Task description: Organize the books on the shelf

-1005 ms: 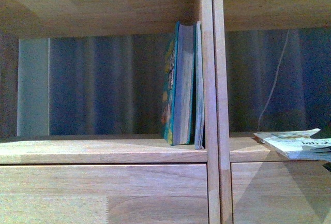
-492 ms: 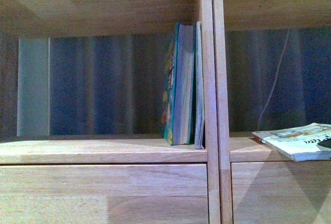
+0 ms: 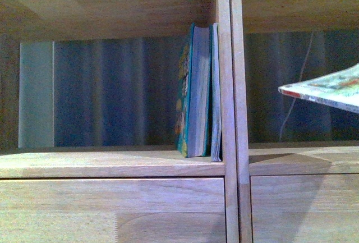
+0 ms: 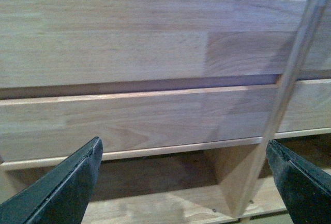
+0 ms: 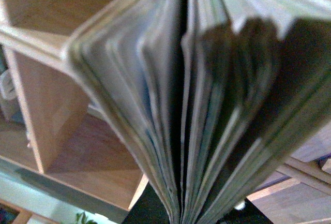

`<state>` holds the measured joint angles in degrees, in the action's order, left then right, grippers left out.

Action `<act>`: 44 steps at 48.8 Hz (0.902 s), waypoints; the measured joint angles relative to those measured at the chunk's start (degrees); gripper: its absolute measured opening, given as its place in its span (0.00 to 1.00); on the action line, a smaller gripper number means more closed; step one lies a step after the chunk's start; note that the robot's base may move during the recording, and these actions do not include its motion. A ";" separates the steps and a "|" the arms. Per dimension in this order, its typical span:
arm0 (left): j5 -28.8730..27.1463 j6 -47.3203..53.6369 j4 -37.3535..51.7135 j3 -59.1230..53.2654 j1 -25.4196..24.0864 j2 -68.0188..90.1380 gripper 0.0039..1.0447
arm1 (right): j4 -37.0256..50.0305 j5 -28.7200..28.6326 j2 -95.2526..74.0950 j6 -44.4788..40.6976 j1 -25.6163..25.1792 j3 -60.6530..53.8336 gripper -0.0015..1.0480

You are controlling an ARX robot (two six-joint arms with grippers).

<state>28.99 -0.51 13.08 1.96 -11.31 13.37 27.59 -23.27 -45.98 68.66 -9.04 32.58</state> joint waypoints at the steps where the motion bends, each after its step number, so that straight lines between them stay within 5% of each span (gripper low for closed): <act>1: 0.85 -0.09 1.01 0.24 -0.31 1.14 0.93 | -0.17 -0.37 0.59 -0.11 -0.11 -0.09 0.07; 7: 3.50 -1.03 11.08 4.33 -1.75 12.57 0.93 | -1.64 -3.10 5.73 -1.11 -1.44 -0.37 0.07; 20: -3.19 -8.31 29.29 19.85 -1.38 40.35 0.93 | -2.73 -4.11 11.26 -4.22 1.22 -0.37 0.07; 44: 7.37 -27.63 23.87 47.74 9.84 64.87 0.93 | 4.42 0.20 1.53 -26.71 20.35 3.34 0.07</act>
<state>36.36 -28.14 36.95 49.69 -1.48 78.24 32.01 -23.07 -44.45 41.95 11.31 35.92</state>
